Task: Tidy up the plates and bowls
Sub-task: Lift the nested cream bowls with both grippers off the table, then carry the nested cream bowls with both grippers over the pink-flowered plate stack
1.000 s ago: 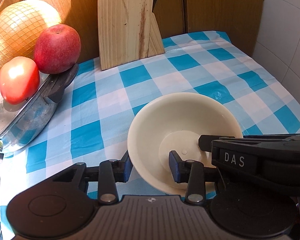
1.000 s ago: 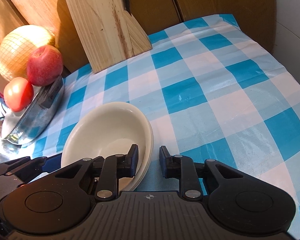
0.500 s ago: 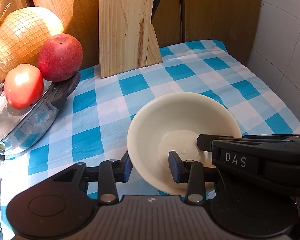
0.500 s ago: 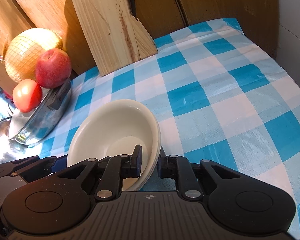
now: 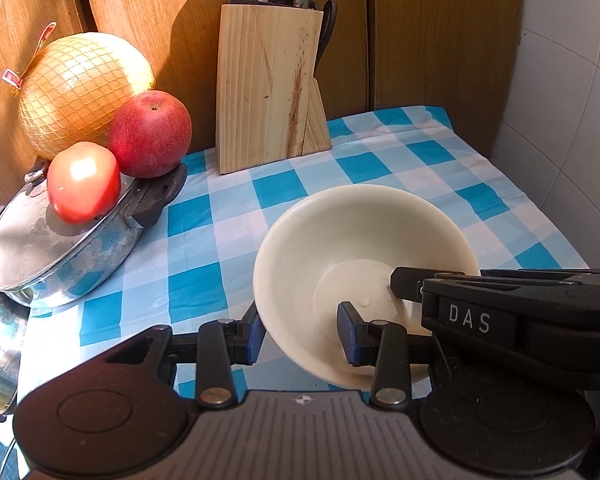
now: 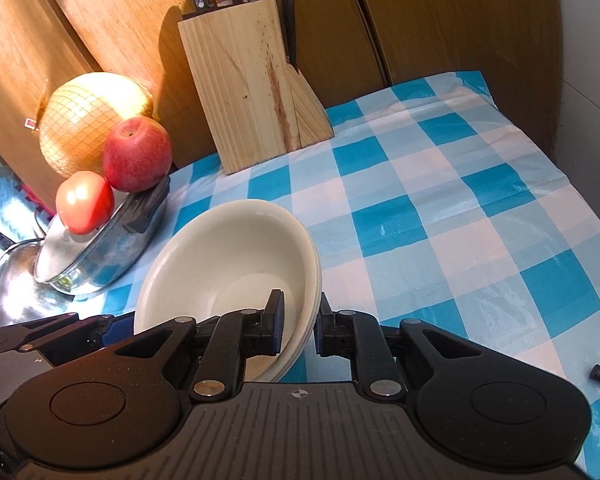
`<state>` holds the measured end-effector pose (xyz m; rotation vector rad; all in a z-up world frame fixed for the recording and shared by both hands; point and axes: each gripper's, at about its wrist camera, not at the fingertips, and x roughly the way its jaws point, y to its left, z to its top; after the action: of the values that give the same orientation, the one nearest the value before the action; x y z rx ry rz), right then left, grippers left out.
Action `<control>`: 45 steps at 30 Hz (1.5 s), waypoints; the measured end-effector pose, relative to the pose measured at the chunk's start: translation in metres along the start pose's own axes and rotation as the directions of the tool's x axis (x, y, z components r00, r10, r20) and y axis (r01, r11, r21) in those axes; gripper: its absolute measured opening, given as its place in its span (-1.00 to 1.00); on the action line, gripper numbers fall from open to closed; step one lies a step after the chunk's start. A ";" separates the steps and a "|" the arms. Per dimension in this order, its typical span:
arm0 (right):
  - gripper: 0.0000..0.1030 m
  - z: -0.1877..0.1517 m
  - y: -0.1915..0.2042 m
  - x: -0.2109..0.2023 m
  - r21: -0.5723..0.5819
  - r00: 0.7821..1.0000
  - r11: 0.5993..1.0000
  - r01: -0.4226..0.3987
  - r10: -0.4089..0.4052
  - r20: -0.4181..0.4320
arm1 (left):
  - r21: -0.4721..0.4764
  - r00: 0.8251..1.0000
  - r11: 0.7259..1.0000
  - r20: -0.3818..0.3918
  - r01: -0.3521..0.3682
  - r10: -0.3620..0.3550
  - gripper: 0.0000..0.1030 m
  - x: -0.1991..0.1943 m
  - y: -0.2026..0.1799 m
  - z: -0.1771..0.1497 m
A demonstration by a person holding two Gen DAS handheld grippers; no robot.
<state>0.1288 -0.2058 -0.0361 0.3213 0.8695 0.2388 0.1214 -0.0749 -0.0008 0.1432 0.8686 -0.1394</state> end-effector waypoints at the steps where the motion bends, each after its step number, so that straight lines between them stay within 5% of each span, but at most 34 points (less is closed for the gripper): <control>1: -0.60 0.000 0.002 -0.002 -0.004 1.000 1.000 -0.006 0.006 0.002 | -0.003 1.000 1.000 0.002 0.000 0.000 -0.38 -0.003 0.001 -0.001; 21: -0.58 -0.030 0.052 -0.033 -0.115 0.993 0.987 -0.114 0.113 -0.012 | -0.087 0.997 0.994 0.049 -0.060 0.064 -0.37 -0.070 0.033 -0.050; 45: -0.52 -0.100 0.108 -0.043 -0.229 0.968 0.948 -0.220 0.184 -0.170 | -0.156 0.991 0.979 -0.051 -0.130 0.123 -0.37 -0.111 0.065 -0.132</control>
<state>0.0165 -0.1018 -0.0261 0.1613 0.9409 0.5627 -0.0366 0.0195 0.0052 0.0521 0.9058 0.0522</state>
